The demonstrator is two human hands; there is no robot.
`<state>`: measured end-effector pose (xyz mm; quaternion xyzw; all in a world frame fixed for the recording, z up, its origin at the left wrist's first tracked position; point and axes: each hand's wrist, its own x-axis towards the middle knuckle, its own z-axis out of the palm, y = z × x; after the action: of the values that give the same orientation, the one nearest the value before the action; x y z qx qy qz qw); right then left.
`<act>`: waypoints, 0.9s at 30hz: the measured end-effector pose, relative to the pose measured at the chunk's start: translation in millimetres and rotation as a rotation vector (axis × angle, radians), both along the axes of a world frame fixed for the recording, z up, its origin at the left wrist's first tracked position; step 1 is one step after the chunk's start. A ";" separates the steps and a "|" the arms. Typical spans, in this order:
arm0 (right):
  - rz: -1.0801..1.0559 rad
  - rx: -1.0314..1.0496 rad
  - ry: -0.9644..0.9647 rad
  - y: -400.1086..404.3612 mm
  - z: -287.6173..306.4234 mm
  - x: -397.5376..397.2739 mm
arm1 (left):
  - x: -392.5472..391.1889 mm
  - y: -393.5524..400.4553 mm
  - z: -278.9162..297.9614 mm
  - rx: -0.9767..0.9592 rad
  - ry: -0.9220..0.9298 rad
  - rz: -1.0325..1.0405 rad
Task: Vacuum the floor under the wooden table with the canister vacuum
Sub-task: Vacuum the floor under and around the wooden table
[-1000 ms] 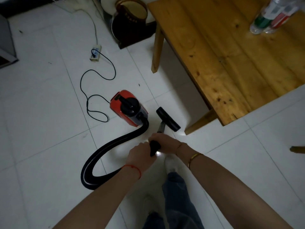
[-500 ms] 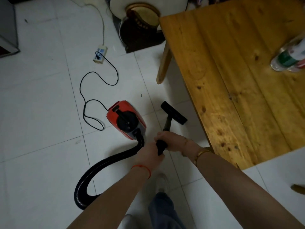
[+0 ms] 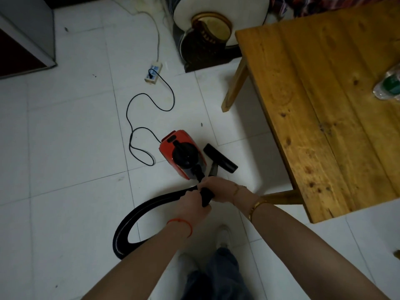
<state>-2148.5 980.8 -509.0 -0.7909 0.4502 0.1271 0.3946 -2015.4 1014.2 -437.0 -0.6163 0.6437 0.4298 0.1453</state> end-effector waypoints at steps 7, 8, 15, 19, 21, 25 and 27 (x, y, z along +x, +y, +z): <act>-0.063 -0.037 -0.061 14.5 -8.0 29.6 | 34.0 12.3 -3.6 -0.043 -0.035 -0.036; -0.055 -0.034 -0.061 12.8 -10.4 31.8 | 35.9 11.9 -6.4 -0.036 -0.033 -0.031; 0.017 -0.025 -0.098 -35.1 -17.8 37.1 | 39.5 -21.3 -15.8 -0.059 -0.048 0.031; 0.078 -0.051 -0.108 -81.8 -19.0 32.6 | 32.4 -66.4 -12.7 -0.096 -0.046 0.011; 0.097 -0.053 -0.104 -105.8 -22.0 28.2 | 26.2 -89.1 -13.1 -0.091 -0.055 0.036; 0.104 -0.046 -0.080 -152.3 -23.6 11.6 | 9.7 -136.6 -19.8 -0.066 -0.083 0.078; 0.091 -0.039 -0.064 -172.5 -23.6 1.0 | -0.6 -160.0 -22.0 -0.065 -0.073 0.082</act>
<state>-2147.5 808.3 -532.6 -0.8217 0.4033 0.1106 0.3873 -2016.0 854.2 -459.0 -0.6617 0.6259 0.3915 0.1310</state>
